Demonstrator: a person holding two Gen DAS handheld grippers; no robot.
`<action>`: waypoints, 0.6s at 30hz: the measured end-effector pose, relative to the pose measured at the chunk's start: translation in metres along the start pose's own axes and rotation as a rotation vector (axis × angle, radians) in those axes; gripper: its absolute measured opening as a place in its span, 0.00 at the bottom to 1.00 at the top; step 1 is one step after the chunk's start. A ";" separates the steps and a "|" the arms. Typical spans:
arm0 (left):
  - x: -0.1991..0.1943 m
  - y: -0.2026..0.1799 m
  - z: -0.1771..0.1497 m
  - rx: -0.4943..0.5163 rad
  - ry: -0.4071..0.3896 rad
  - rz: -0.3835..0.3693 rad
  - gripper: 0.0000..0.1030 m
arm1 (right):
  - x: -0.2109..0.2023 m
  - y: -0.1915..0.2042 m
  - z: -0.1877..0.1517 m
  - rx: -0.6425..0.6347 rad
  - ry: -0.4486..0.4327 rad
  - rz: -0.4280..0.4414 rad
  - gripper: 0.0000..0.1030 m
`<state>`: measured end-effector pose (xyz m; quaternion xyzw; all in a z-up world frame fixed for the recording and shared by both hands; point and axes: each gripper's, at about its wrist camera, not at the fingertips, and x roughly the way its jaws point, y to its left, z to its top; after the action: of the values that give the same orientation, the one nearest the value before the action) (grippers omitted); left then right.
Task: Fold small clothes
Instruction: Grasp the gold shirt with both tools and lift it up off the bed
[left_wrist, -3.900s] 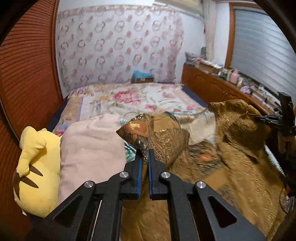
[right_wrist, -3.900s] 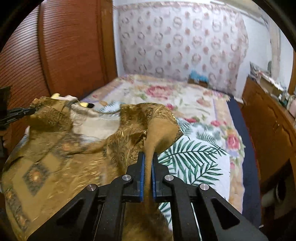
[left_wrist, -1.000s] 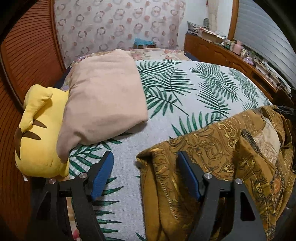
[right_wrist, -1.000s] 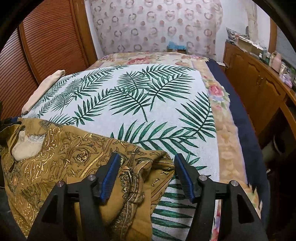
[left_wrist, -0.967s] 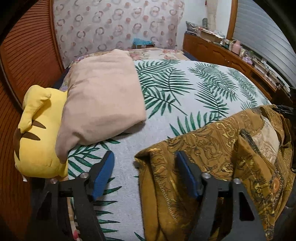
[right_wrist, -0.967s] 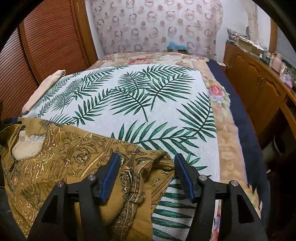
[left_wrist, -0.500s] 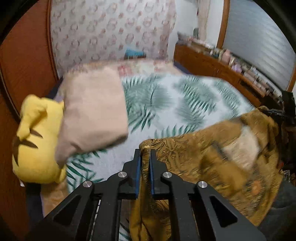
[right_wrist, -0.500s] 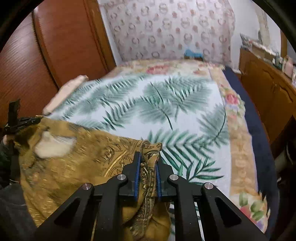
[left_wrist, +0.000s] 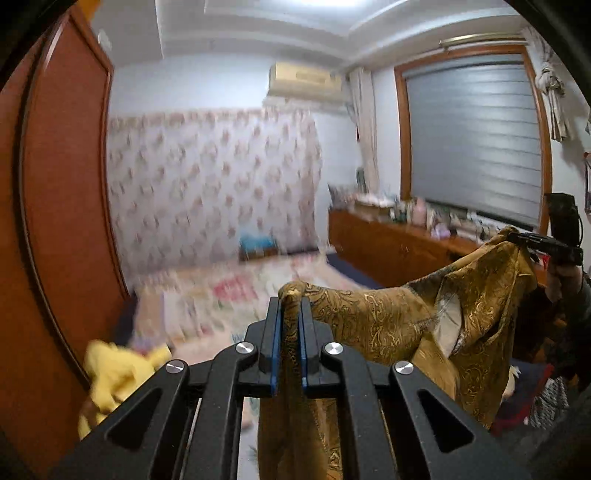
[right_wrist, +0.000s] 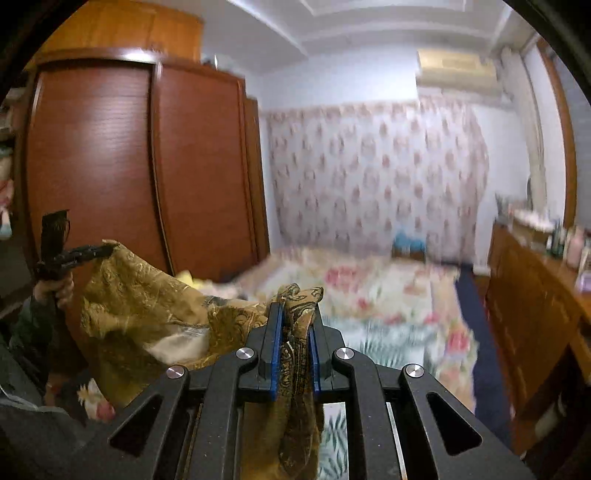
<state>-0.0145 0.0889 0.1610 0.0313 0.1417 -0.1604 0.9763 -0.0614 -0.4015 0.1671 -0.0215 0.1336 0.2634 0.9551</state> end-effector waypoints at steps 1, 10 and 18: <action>-0.006 0.001 0.010 0.005 -0.022 0.011 0.08 | -0.008 0.003 0.013 -0.017 -0.025 -0.013 0.12; -0.012 0.030 0.057 0.000 -0.110 0.099 0.08 | -0.034 0.002 0.078 -0.052 -0.128 -0.060 0.12; 0.038 0.051 0.064 -0.016 -0.088 0.155 0.08 | 0.005 0.006 0.082 -0.047 -0.096 -0.133 0.12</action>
<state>0.0537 0.1187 0.2123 0.0275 0.0971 -0.0843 0.9913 -0.0403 -0.3845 0.2453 -0.0399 0.0799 0.2031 0.9751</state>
